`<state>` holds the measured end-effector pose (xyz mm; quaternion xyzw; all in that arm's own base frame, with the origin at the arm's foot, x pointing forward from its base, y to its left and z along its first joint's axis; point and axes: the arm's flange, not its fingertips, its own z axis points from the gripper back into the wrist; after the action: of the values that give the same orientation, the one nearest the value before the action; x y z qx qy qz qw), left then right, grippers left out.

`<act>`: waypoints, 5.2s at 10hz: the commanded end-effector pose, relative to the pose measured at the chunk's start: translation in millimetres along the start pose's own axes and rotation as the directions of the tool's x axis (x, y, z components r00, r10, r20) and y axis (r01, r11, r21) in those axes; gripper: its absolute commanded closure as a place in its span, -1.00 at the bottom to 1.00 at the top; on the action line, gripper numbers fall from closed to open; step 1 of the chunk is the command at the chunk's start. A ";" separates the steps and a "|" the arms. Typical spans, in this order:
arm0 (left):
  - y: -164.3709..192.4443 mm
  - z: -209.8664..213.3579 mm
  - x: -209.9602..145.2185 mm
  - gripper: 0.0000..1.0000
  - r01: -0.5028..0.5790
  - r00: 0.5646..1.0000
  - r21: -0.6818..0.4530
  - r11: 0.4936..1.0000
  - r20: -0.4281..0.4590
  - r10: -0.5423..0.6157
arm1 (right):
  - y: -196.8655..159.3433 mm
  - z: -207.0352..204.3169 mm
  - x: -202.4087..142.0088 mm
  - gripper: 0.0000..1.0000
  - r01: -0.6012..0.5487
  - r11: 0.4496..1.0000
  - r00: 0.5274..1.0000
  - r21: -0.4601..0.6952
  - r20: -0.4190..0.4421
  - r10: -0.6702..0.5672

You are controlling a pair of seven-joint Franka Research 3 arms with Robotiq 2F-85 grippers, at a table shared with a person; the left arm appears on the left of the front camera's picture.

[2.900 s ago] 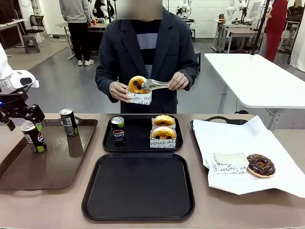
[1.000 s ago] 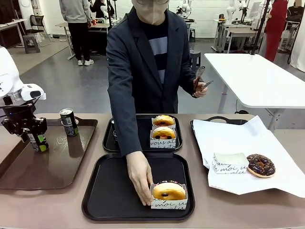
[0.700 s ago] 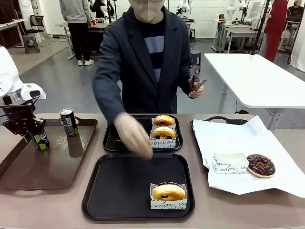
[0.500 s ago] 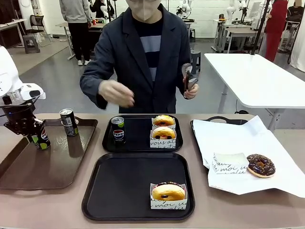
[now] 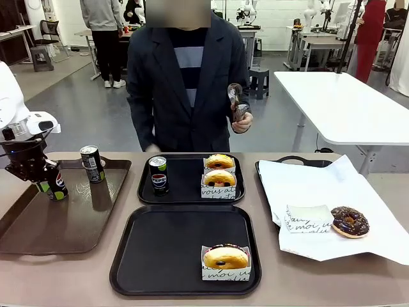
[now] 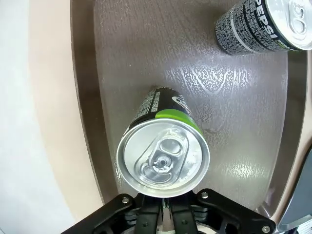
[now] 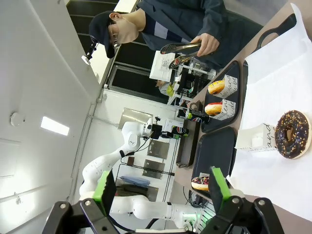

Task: Set up donuts and drinks on trays.
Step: Pick up one Pepsi coke from the Handle tray and place it on the Flat Tray without a Pepsi coke.

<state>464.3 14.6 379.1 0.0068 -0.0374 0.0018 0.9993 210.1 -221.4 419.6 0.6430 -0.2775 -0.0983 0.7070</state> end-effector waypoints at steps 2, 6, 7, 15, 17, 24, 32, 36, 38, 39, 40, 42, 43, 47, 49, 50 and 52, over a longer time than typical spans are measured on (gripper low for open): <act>0.1 4.9 -6.6 1.00 0.015 1.000 -0.017 1.000 -0.011 -0.015 | 0.4 -0.9 2.3 -1.00 -0.018 1.000 1.000 0.022 0.018 0.018; -40.8 41.4 -37.9 1.00 0.066 0.991 -0.080 0.995 -0.108 -0.075 | 0.4 -0.9 2.3 -1.00 -0.018 1.000 1.000 0.022 0.018 0.018; -60.5 61.1 -57.0 1.00 0.099 0.988 -0.070 0.993 -0.113 -0.106 | 0.4 -0.9 2.3 -1.00 -0.018 1.000 1.000 0.022 0.018 0.018; -107.7 150.4 -135.0 1.00 0.187 0.977 -0.044 0.981 -0.095 -0.191 | 0.4 -0.9 2.3 -1.00 -0.018 1.000 1.000 0.022 0.018 0.018; -107.7 150.4 -135.0 1.00 0.187 0.977 -0.044 0.981 -0.095 -0.191 | 0.4 -0.9 2.3 -1.00 -0.018 1.000 1.000 0.022 0.018 0.018; -28.1 125.9 -58.3 -1.00 0.066 0.998 -0.154 0.986 -0.010 -0.069 | 0.4 -0.9 2.3 -1.00 -0.018 1.000 1.000 0.022 0.018 0.018; -17.1 108.5 -37.5 -1.00 0.027 1.000 -0.115 0.993 0.002 -0.027 | 0.4 -0.9 2.3 -1.00 -0.018 1.000 1.000 0.022 0.018 0.018; 3.0 83.1 -13.4 -0.99 0.072 0.995 -0.097 0.993 0.083 -0.064 | 0.4 -0.9 2.3 -1.00 -0.018 1.000 1.000 0.022 0.018 0.018; 11.5 68.7 -4.1 -0.99 0.092 0.987 -0.065 0.994 0.140 -0.082 | 0.4 -0.9 2.3 -1.00 -0.018 1.000 1.000 0.022 0.018 0.018; 12.4 59.7 0.3 -0.99 0.103 0.984 -0.062 0.993 0.152 -0.092 | 0.4 -0.9 2.3 -1.00 -0.018 1.000 1.000 0.022 0.018 0.018; 11.0 52.9 4.3 -0.99 0.113 0.981 -0.053 0.992 0.166 -0.103 | 0.4 -0.9 2.3 -1.00 -0.018 1.000 1.000 0.022 0.018 0.018; 5.0 40.1 11.1 -0.99 0.115 0.979 -0.023 0.993 0.173 -0.109 | 0.4 -0.9 2.3 -1.00 -0.018 1.000 1.000 0.022 0.018 0.018; 2.3 34.5 14.6 -0.99 0.120 0.978 -0.006 0.993 0.174 -0.117 | 0.4 -0.9 2.3 -1.00 -0.018 1.000 1.000 0.022 0.018 0.018; 2.5 23.7 21.1 -0.99 0.094 0.984 0.002 0.996 0.152 -0.094 | 0.4 -0.9 2.3 -1.00 -0.018 1.000 1.000 0.022 0.018 0.018; 2.0 25.5 20.6 0.18 0.091 0.987 -0.003 0.996 0.135 -0.090 | 0.4 -0.9 2.3 -1.00 -0.018 1.000 1.000 0.022 0.018 0.018; 2.7 26.2 20.1 1.00 0.090 0.987 -0.002 0.996 0.137 -0.089 | 0.4 -0.9 2.3 -1.00 -0.018 1.000 1.000 0.022 0.018 0.018; 3.5 28.5 19.6 1.00 0.092 0.987 0.002 0.996 0.133 -0.092 | 0.4 -0.9 2.3 -1.00 -0.018 1.000 1.000 0.022 0.018 0.018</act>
<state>481.8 17.2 405.3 -0.0045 -0.1108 -0.0534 0.9924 210.2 -221.4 419.6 0.6427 -0.2772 -0.0985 0.7074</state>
